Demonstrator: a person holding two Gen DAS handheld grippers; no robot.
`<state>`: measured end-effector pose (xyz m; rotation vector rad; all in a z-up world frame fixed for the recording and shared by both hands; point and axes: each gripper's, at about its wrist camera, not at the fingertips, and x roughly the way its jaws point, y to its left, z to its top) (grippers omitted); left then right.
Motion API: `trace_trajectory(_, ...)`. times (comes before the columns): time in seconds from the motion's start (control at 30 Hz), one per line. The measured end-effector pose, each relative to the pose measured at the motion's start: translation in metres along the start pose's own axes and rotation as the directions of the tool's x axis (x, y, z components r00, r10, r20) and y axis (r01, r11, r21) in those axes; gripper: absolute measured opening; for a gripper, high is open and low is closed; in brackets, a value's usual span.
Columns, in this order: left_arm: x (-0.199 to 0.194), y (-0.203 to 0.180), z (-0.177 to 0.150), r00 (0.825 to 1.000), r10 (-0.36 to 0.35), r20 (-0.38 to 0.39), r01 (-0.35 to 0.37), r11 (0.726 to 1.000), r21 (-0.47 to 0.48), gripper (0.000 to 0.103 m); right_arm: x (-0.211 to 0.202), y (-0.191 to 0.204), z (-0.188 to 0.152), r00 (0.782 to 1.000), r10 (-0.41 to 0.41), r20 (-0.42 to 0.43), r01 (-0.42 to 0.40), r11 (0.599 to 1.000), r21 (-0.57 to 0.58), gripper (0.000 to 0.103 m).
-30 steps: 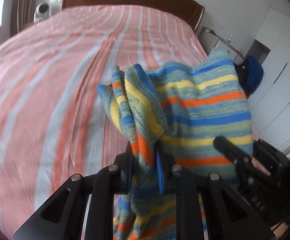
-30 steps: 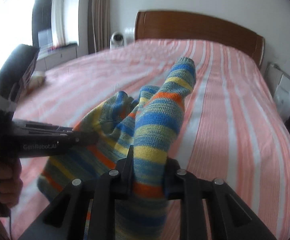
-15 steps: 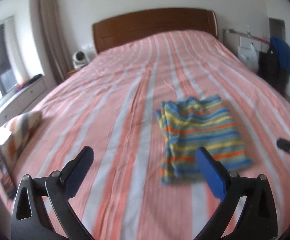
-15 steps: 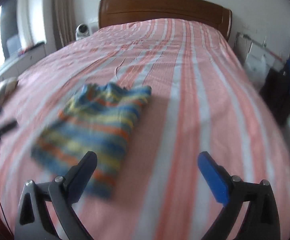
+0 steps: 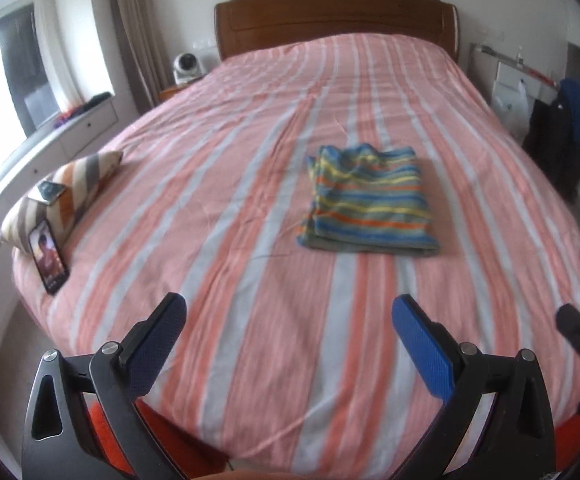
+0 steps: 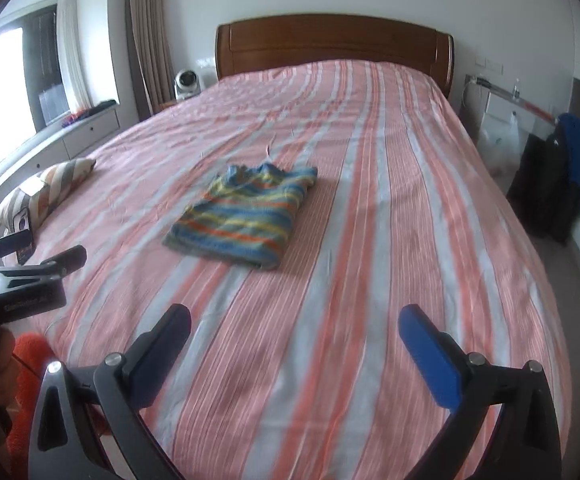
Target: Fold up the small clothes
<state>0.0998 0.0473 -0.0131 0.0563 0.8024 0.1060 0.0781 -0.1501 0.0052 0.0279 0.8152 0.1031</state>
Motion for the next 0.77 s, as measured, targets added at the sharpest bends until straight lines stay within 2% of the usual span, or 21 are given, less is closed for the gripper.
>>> trace_trajectory(0.17, -0.016, -0.005, -0.005, 0.999, -0.038, 0.005, 0.038, 0.999, 0.003, 0.103, -0.014, 0.010, -0.003, 1.000, -0.017, 0.001, 0.017, 1.000, 0.008, 0.102)
trace_trajectory(0.37, -0.025, -0.011, -0.007, 0.999, -0.044, 0.024, 0.043, 0.999, 0.012, 0.103, -0.022, 0.014, -0.004, 1.000, -0.023, 0.003, 0.023, 1.000, 0.006, 0.102)
trace_trajectory(0.6, -0.029, -0.012, -0.009, 0.998, -0.043, 0.047, 0.043, 0.999, 0.016, 0.103, -0.025, 0.014, -0.006, 0.998, -0.067, 0.006, 0.067, 0.998, -0.013, 0.102)
trace_trajectory(0.77, -0.035, -0.016, -0.010, 0.997, -0.027, 0.074, 0.025, 0.999, 0.033, 0.103, -0.026, 0.014, -0.006, 0.999, -0.054, 0.004, 0.054, 0.998, -0.012, 0.102)
